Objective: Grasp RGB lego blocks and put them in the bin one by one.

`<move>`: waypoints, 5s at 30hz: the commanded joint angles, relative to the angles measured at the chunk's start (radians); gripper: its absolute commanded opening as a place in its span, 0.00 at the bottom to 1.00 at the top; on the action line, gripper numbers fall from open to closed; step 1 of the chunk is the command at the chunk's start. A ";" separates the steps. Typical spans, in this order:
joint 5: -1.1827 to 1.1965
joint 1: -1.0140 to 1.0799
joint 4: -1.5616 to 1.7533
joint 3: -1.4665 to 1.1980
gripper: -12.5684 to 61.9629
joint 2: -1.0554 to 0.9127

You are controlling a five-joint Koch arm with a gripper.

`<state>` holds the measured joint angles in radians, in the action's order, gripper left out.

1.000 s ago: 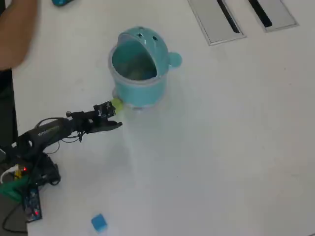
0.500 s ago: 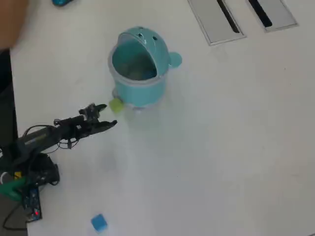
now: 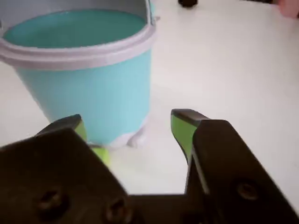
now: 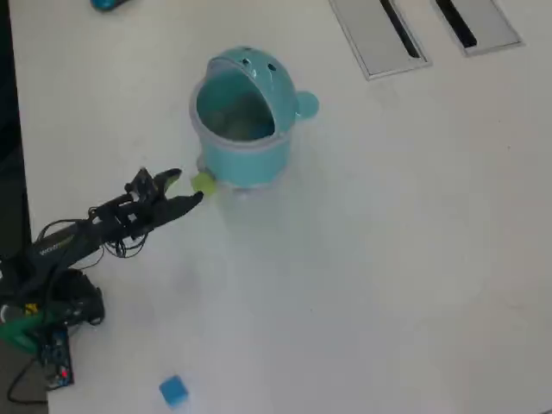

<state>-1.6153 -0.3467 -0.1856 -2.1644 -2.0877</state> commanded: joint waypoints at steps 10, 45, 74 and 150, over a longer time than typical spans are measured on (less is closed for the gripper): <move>-0.267 -0.115 0.101 -0.015 0.62 -0.025; -0.104 -0.250 0.256 0.035 0.62 0.399; -0.103 -0.258 0.295 0.238 0.62 0.723; -0.060 -0.083 0.055 0.370 0.43 0.235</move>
<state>-1.6797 -0.4203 -0.1442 -1.9190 -1.8055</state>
